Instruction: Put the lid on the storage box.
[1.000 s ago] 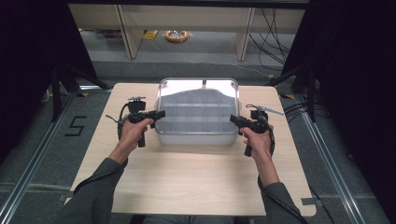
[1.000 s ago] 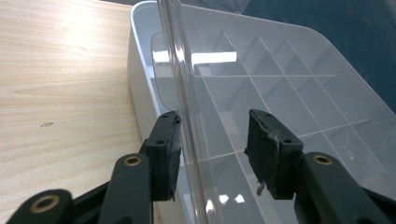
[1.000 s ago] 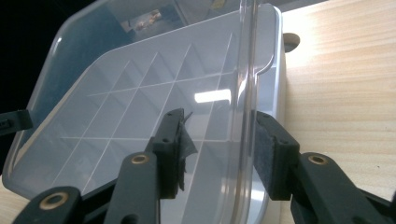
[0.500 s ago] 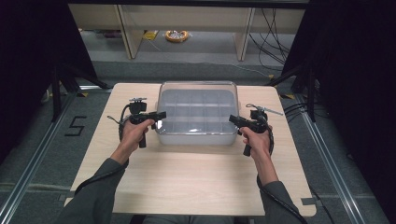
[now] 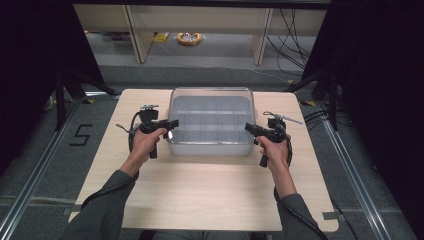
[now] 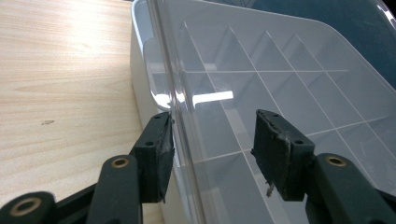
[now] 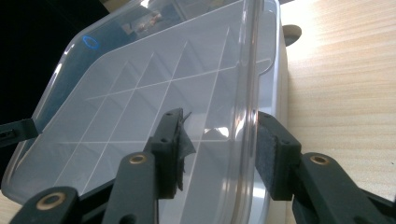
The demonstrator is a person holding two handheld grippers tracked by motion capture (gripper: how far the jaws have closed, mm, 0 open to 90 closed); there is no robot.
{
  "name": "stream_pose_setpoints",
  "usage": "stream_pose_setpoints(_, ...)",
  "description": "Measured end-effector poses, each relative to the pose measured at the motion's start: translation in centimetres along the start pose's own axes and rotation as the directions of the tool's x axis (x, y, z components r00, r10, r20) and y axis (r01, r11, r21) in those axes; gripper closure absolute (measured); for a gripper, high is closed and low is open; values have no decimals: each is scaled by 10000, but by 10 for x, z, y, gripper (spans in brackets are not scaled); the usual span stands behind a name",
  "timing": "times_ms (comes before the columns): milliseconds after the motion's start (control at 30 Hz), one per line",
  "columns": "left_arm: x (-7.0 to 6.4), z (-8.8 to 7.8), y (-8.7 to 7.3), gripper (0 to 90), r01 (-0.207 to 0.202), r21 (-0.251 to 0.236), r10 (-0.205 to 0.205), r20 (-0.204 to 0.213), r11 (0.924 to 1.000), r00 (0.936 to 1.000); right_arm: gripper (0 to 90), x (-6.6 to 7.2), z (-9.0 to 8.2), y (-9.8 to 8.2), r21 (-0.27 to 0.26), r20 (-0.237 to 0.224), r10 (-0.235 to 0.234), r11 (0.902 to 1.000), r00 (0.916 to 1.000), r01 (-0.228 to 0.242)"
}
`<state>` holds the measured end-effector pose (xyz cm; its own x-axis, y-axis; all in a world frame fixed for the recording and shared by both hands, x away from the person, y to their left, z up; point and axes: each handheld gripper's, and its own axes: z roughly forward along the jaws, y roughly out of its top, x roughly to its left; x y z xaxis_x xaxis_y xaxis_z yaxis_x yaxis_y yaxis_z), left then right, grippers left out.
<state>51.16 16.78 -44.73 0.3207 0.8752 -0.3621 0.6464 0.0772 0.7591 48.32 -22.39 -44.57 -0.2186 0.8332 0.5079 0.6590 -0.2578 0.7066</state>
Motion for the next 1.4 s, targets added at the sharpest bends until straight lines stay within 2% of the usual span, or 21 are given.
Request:
stream_pose_setpoints(67,0,-1,0,476,-106,98,107,-38,9999,9999,572,0,1,-1,-107,59,76,9999,10000,-76)
stream_pose_setpoints(100,0,0,0,475,-69,67,70,-71,10000,10000,572,3,-1,-1,177,11,499,9986,9988,-499)
stream_pose_setpoints(167,-1,0,0,471,-72,16,72,-115,10000,9999,572,3,-2,-2,254,-16,676,9974,9977,-675)
stream_pose_setpoints(233,-1,0,0,470,-86,5,86,-121,10000,9999,572,0,0,-2,31,1,312,9995,9995,-312)
stream_pose_setpoints(267,-1,0,0,470,-66,-7,66,-125,10000,9999,572,-4,2,-2,-121,54,-144,9998,9999,144)
stream_pose_setpoints(300,-1,0,0,470,-57,-21,57,-136,10000,9999,572,-4,2,-2,-145,41,-219,9997,9998,220)
stream_pose_setpoints(333,-1,0,-1,469,-88,-18,87,-177,10000,9998,572,-3,2,-2,-74,36,11,10000,10000,-11)
stream_pose_setpoints(400,-2,1,-2,509,-632,58,634,-648,9980,9959,568,-5,4,-3,-213,46,-189,9996,9998,190)
stream_pose_setpoints(433,-2,3,-4,504,-654,128,661,-631,9978,9958,564,-5,4,-3,-215,-59,26,9998,10000,-27)
stream_pose_setpoints(500,0,4,-6,486,-408,138,414,-470,9991,9980,571,-7,2,-2,-198,-194,255,9995,9995,-259)
stream_pose_setpoints(533,1,4,-5,495,-377,139,383,-456,9992,9982,558,-7,3,-2,-142,-103,-90,9999,9999,89)
stream_pose_setpoints(667,1,4,-5,502,-473,210,483,-483,9987,9977,559,-6,3,-1,-25,-108,266,9996,9996,-267)
stream_pose_setpoints(700,1,4,-5,503,-438,177,446,-472,9989,9979,559,-7,4,-1,-128,-75,-83,9999,9999,82)
stream_pose_setpoints(800,1,4,-5,504,-415,203,424,-465,9989,9980,558,-9,5,2,-117,-10,-502,9987,9987,502)
stream_pose_setpoints(1067,3,0,-6,502,-344,367,352,-211,9987,9992,551,-8,7,6,16,50,-482,9988,9988,482)
stream_pose_setpoints(1100,3,-1,-7,502,-453,399,461,-208,9982,9987,550,3,2,5,625,30,1001,9930,9950,-1001)
stream_pose_setpoints(1133,3,-2,-7,502,-459,401,465,-136,9981,9988,550,-3,5,4,224,-7,222,9995,9998,-222)
stream_pose_setpoints(1200,2,-3,-9,502,-504,407,510,-118,9979,9986,550,-10,6,5,88,23,-441,9990,9990,441)
stream_pose_setpoints(1333,0,-7,-12,504,-678,417,683,-100,9968,9976,546,-8,4,4,130,-54,-505,9986,9987,505)
stream_pose_setpoints(1367,1,-8,-12,508,-724,476,729,-93,9962,9973,545,-6,3,3,301,-43,-200,9993,9998,201)
stream_pose_setpoints(1400,0,-9,-13,517,-701,466,706,-89,9965,9975,546,-11,3,3,171,-108,-831,9964,9965,833)
